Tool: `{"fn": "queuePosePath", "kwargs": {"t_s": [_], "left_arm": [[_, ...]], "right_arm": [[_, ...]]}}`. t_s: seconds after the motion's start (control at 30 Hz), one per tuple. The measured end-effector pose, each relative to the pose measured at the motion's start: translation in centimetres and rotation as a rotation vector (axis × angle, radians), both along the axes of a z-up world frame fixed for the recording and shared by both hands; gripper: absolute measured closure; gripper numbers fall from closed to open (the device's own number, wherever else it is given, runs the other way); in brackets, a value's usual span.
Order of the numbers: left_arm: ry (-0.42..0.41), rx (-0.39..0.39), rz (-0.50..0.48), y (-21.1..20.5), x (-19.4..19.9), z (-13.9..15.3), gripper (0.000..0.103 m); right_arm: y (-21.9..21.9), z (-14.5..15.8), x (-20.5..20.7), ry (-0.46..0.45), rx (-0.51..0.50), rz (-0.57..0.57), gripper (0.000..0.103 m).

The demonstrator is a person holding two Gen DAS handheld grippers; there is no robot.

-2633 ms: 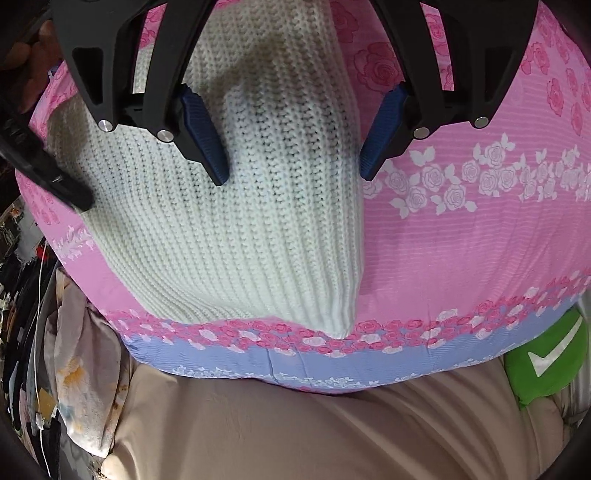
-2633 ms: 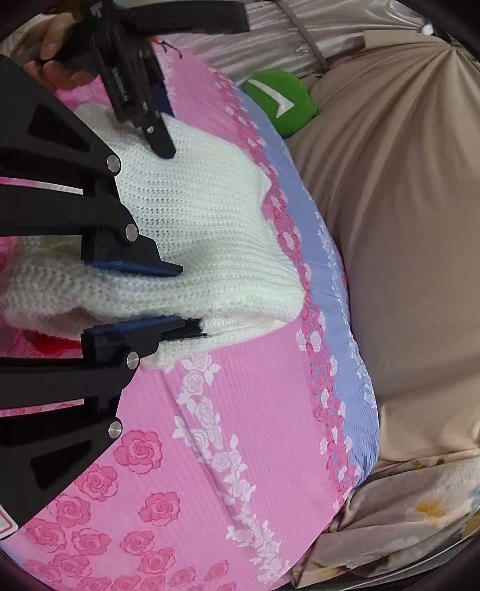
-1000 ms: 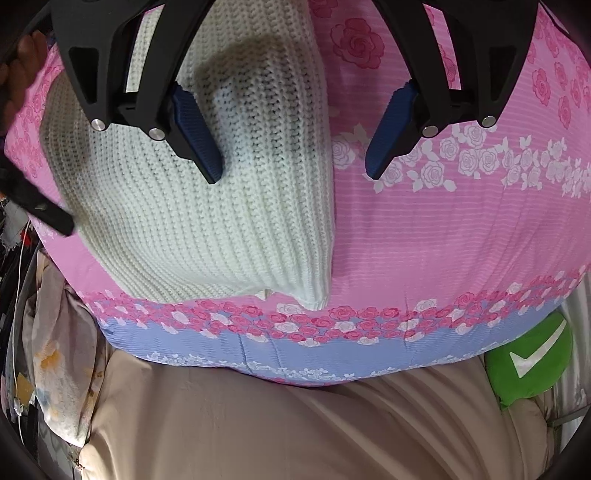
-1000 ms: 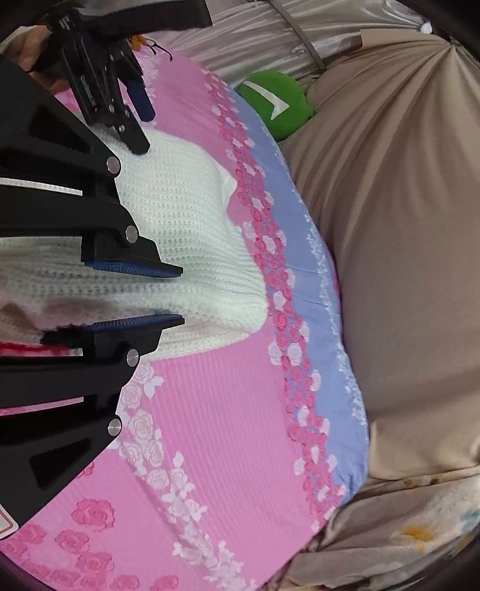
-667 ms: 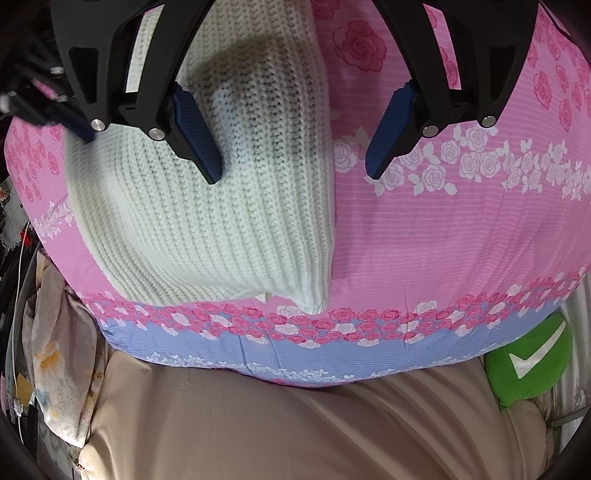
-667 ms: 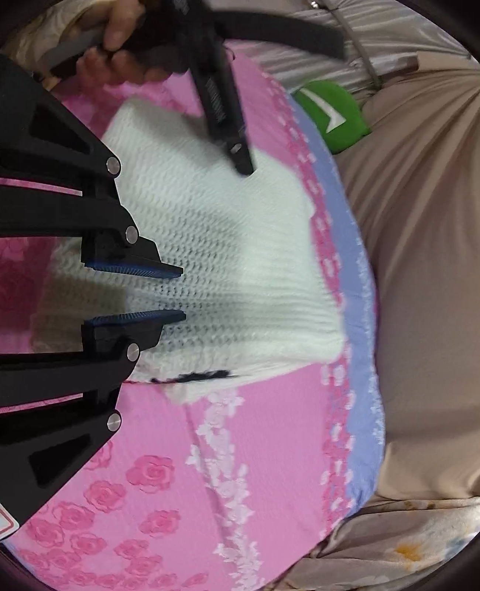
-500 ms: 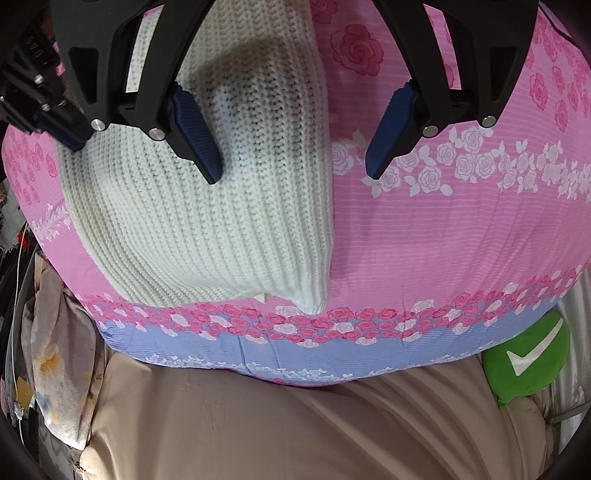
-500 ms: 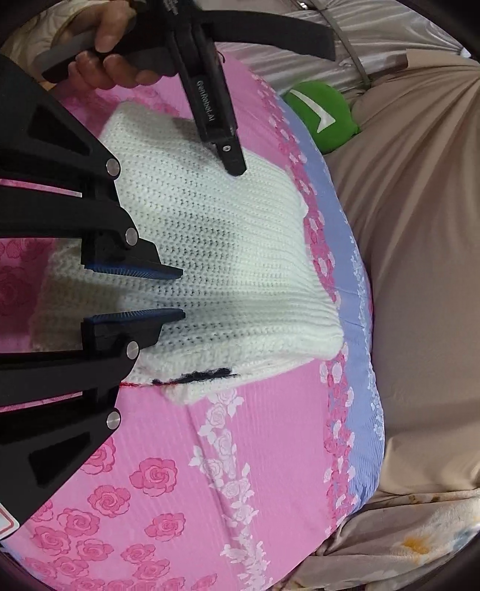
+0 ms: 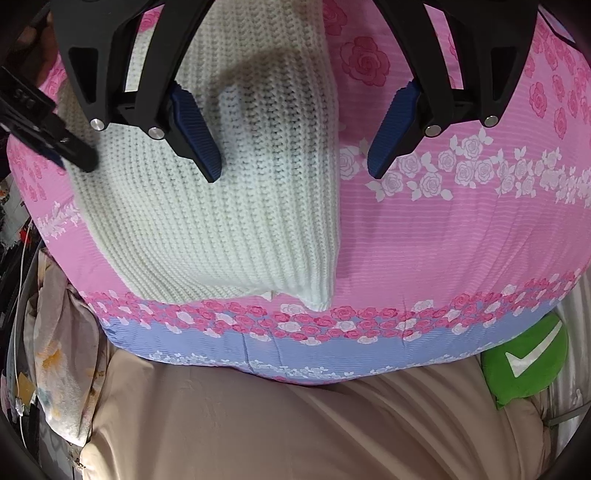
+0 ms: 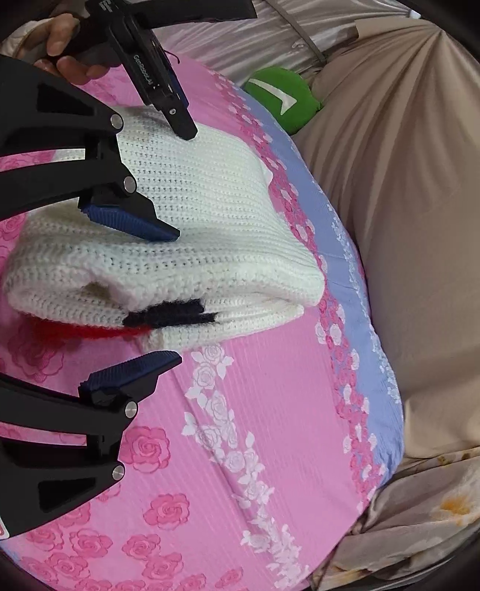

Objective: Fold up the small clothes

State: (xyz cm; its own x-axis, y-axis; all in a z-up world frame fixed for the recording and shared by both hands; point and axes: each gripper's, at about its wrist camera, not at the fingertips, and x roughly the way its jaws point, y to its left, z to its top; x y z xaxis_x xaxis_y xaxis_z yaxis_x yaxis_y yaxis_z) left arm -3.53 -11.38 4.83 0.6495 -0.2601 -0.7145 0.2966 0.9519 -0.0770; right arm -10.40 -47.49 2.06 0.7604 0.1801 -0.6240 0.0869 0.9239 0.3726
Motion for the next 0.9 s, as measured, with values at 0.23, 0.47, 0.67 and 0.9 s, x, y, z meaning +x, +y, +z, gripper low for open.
{"fn": "queuePosePath", "kwargs": {"t_s": [0.23, 0.47, 0.67, 0.9], "left_arm": [[0.126, -0.104, -0.065, -0.3, 1.2, -1.4, 0.009], [0.225, -0.238, -0.095, -0.1, 3.3, -3.4, 0.005], [0.204, -0.288, -0.163, 0.6, 3.4, -2.4, 0.037], [0.066, -0.386, -0.28, 2.8, 2.6, 3.7, 0.061]], "right_arm": [[0.1, -0.9, 1.6, 0.011, 0.014, 0.017, 0.028], [-0.2, -1.4, 2.6, 0.019, 0.031, 0.032, 0.024], [0.3, -0.3, 2.4, -0.015, 0.078, 0.08, 0.074], [3.8, 6.6, -0.9, -0.233, 0.026, 0.123, 0.079]]}}
